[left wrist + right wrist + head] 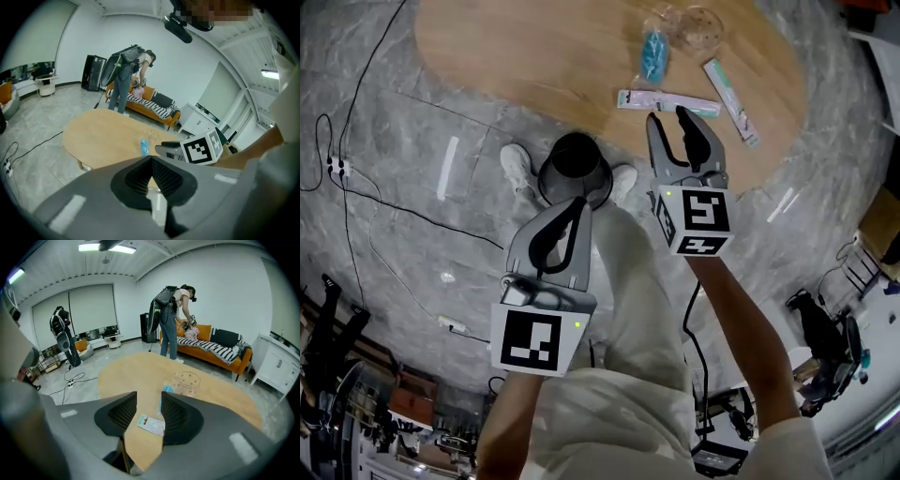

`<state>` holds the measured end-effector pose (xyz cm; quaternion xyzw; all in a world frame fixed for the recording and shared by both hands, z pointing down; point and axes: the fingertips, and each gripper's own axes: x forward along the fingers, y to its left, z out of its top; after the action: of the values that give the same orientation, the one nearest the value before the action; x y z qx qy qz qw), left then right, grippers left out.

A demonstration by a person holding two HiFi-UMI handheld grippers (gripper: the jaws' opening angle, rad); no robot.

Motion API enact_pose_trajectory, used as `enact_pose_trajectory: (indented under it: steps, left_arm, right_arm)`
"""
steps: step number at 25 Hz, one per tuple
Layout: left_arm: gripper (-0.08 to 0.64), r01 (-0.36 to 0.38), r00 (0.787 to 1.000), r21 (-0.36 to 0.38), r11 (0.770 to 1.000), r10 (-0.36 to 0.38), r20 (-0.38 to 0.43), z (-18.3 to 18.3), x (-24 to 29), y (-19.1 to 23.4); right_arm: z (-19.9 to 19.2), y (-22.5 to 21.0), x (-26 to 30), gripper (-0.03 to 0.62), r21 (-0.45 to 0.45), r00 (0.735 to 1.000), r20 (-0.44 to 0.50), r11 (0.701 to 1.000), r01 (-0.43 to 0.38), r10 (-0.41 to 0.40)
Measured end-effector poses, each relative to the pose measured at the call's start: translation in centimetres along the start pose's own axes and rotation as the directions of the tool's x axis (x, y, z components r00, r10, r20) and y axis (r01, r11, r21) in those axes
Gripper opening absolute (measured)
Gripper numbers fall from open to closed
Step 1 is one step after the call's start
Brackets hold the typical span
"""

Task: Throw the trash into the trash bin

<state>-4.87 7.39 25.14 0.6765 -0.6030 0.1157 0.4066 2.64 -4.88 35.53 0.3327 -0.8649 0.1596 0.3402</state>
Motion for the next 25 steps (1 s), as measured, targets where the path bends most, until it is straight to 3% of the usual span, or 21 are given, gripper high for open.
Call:
enact_pose_trajectory:
  steps: [12, 22, 25]
  left_arm:
    - [0.0, -0.021, 1.0, -0.072, 0.997, 0.021, -0.002, -2.1, 2.2, 2.4]
    - [0.0, -0.032, 0.999, -0.106, 0.994, 0.028, -0.033, -3.8, 3.1, 4.0]
    - [0.0, -0.033, 0.999, -0.108, 0.994, 0.029, -0.035, -3.9, 3.1, 4.3]
  right_arm:
    - [-2.6, -3.1, 6.6, 0.155, 0.057, 0.995, -0.072, 0.995, 0.076, -0.072]
    - [-5.5, -4.3, 12.1, 0.179, 0.065, 0.984, -0.146, 0.992, 0.109, -0.099]
    - [-6.1, -4.9, 12.9, 0.14, 0.067, 0.977, -0.174, 0.988, 0.137, -0.123]
